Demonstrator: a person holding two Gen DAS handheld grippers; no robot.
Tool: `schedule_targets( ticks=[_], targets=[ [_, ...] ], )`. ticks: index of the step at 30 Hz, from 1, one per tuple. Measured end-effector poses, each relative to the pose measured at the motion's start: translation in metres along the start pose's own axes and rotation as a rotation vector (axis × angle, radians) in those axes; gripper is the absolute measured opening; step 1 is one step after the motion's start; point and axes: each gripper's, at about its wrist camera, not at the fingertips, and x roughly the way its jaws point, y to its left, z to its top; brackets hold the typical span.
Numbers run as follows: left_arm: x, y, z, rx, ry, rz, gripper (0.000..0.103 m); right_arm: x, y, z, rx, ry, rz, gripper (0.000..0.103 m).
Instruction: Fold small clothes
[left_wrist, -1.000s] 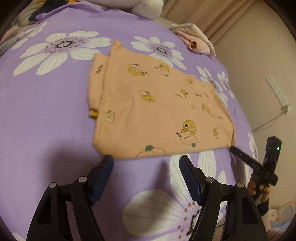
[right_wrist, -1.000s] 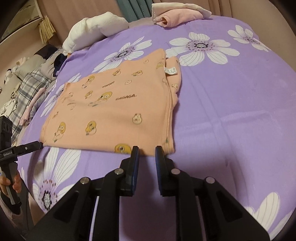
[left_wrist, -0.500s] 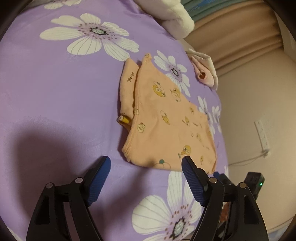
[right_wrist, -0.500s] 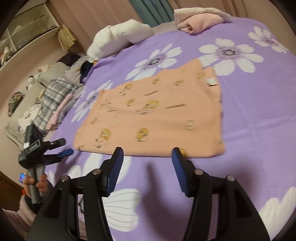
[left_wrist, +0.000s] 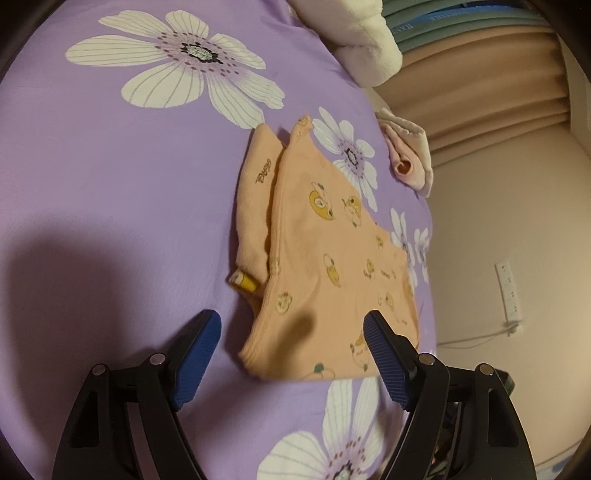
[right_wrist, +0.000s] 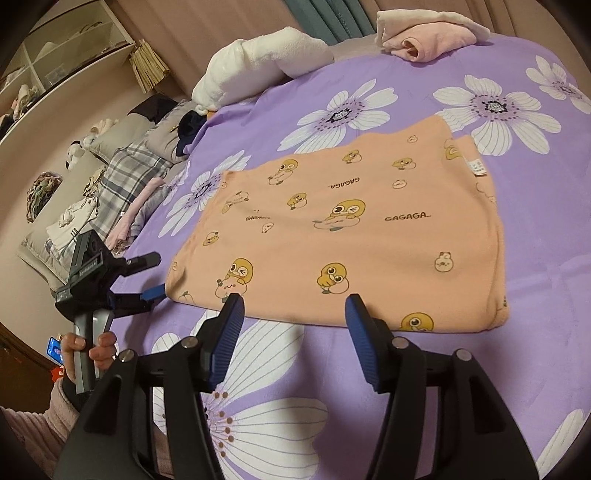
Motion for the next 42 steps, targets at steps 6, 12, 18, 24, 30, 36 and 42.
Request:
schedule_targets(
  ticks=[6, 12, 18, 24, 30, 36, 42],
  targets=[
    [0.011, -0.002, 0.011, 0.001, 0.013, -0.019, 0.079, 0.002, -0.001, 0.002, 0.002, 0.002, 0.002, 0.058],
    [0.019, -0.005, 0.019, 0.015, 0.023, -0.021, 0.086, 0.008, -0.003, 0.002, 0.005, 0.013, 0.004, 0.058],
    [0.028, -0.011, 0.025, 0.044, 0.043, -0.020, 0.086, 0.010, -0.003, 0.003, 0.007, 0.017, 0.006, 0.058],
    [0.038, -0.013, 0.034, 0.040, 0.062, -0.051, 0.086, 0.013, -0.005, 0.005, 0.012, 0.020, 0.000, 0.058],
    [0.047, -0.016, 0.041, 0.036, 0.072, -0.070, 0.086, 0.016, -0.004, 0.006, -0.002, 0.019, -0.007, 0.058],
    [0.057, -0.024, 0.045, 0.053, 0.073, -0.061, 0.086, 0.020, -0.004, 0.007, 0.001, 0.020, -0.003, 0.058],
    [0.063, -0.031, 0.045, 0.080, 0.065, -0.014, 0.086, 0.022, -0.004, 0.008, 0.010, 0.020, -0.006, 0.058]
  ],
)
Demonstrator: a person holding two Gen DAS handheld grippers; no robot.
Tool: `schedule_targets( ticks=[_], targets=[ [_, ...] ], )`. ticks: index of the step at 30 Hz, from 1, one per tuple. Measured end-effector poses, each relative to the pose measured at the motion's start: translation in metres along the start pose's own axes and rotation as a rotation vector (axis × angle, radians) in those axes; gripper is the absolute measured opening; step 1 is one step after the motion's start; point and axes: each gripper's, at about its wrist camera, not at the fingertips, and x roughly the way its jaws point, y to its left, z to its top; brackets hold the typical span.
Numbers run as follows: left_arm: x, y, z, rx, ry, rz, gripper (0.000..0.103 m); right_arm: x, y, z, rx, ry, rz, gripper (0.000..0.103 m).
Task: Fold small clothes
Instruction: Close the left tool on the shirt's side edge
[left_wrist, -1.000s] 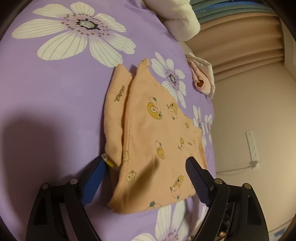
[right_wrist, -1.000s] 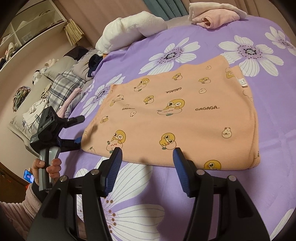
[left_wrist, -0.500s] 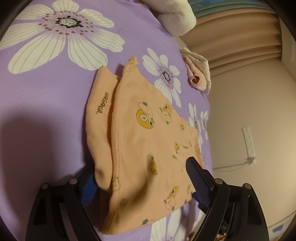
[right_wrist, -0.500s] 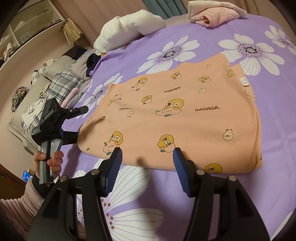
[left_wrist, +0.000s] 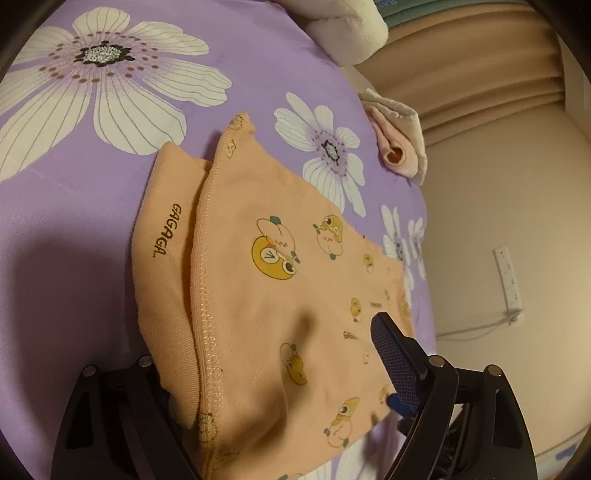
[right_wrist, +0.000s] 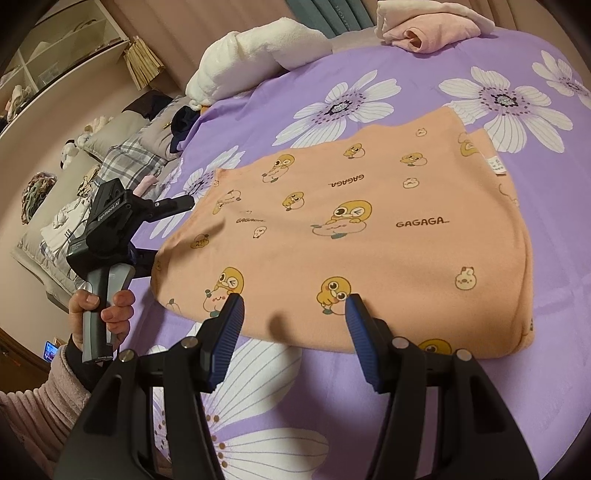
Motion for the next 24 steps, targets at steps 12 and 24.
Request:
schedule_targets(
  ticks=[12, 24],
  targets=[
    [0.007, -0.009, -0.001, 0.052, 0.012, 0.084, 0.081, 0.001, 0.001, 0.001, 0.000, 0.004, -0.003, 0.058],
    [0.004, -0.016, -0.008, 0.120, 0.013, 0.198, 0.062, 0.008, 0.009, 0.008, -0.015, 0.001, -0.002, 0.058]
  ],
)
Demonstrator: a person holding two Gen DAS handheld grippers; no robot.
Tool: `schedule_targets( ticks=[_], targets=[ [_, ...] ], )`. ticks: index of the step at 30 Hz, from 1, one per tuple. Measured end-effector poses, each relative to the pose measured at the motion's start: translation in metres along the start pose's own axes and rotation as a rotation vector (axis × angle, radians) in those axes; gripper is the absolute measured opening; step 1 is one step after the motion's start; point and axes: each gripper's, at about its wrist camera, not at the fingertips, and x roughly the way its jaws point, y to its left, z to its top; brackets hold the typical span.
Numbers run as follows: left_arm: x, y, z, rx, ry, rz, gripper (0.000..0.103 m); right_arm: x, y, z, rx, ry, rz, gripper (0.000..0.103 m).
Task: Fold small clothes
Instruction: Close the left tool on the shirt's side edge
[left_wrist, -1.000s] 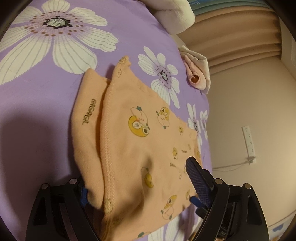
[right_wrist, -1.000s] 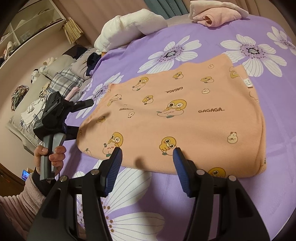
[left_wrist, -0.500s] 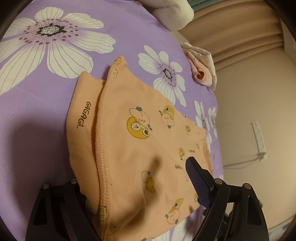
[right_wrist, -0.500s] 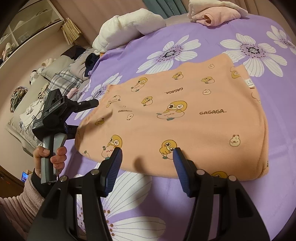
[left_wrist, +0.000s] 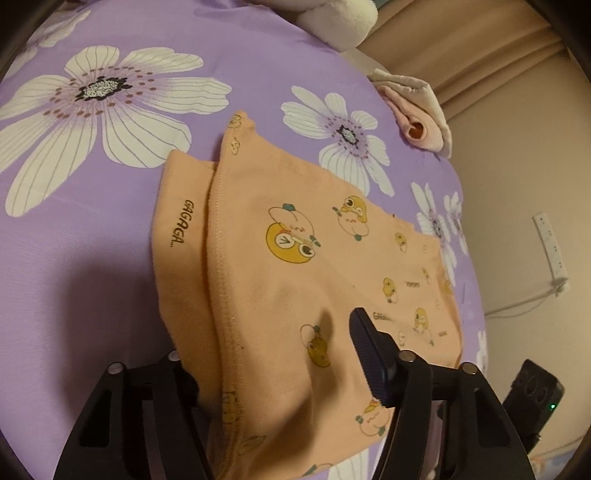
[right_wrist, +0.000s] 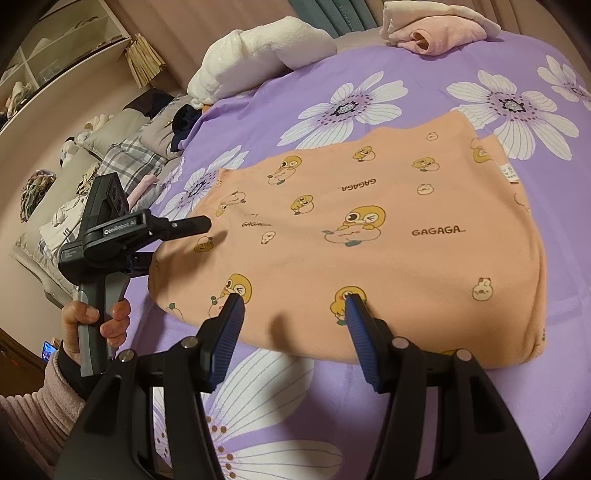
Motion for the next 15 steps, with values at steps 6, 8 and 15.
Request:
schedule_targets(
  ticks=[6, 8, 15],
  targets=[
    [-0.003, 0.002, -0.001, -0.007, -0.008, 0.024, 0.053, 0.002, 0.005, -0.001, -0.015, 0.003, -0.004, 0.058],
    [-0.005, 0.002, -0.002, -0.008, -0.016, 0.034, 0.048, 0.002, 0.006, -0.002, -0.017, 0.003, -0.005, 0.058],
    [-0.011, -0.004, -0.005, 0.015, -0.046, 0.068, 0.031, 0.001, 0.006, -0.001, -0.017, -0.003, -0.010, 0.058]
  ],
)
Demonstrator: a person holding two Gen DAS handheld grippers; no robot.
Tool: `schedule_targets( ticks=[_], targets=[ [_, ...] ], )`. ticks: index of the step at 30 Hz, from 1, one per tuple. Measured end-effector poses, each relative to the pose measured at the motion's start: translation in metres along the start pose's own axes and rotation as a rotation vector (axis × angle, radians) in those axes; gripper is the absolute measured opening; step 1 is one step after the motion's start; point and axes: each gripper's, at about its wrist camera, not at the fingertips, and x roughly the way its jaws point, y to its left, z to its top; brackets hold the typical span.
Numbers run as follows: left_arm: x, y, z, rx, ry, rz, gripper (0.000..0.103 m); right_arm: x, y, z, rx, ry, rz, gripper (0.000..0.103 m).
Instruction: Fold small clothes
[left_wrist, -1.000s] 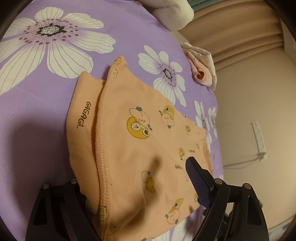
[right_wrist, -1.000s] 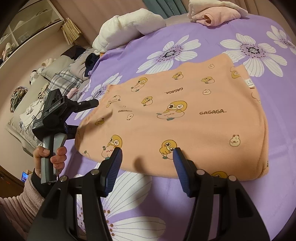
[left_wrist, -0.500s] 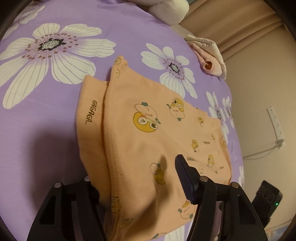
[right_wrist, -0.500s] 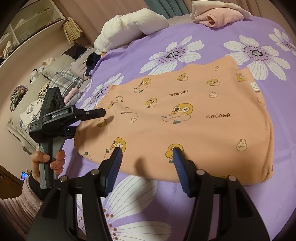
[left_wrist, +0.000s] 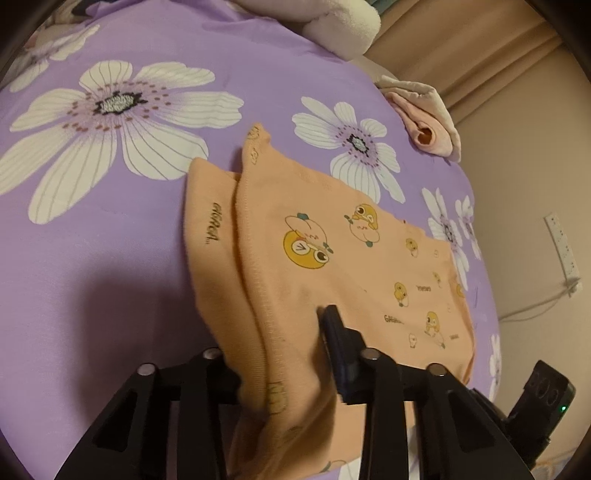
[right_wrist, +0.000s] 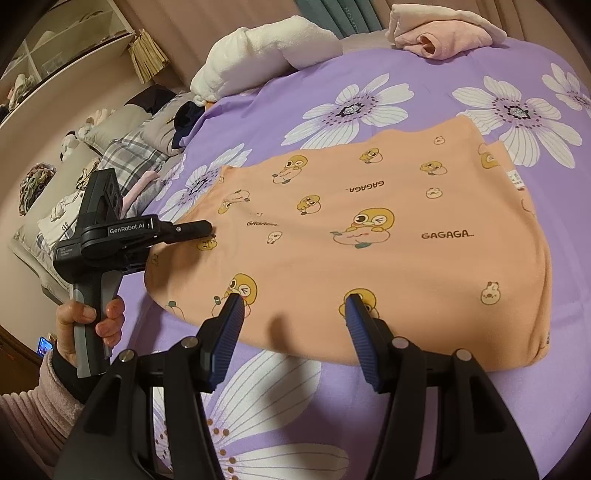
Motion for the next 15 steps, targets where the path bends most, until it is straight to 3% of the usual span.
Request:
schedule_targets(
  ticks=[3, 15],
  targets=[
    [-0.002, -0.001, 0.000, 0.001, -0.011, 0.000, 0.026, 0.001, 0.000, 0.002, -0.002, -0.002, -0.005, 0.058],
    [-0.016, -0.020, 0.000, 0.051, -0.048, 0.009, 0.022, 0.013, 0.003, 0.018, 0.004, -0.014, -0.017, 0.053]
  ],
)
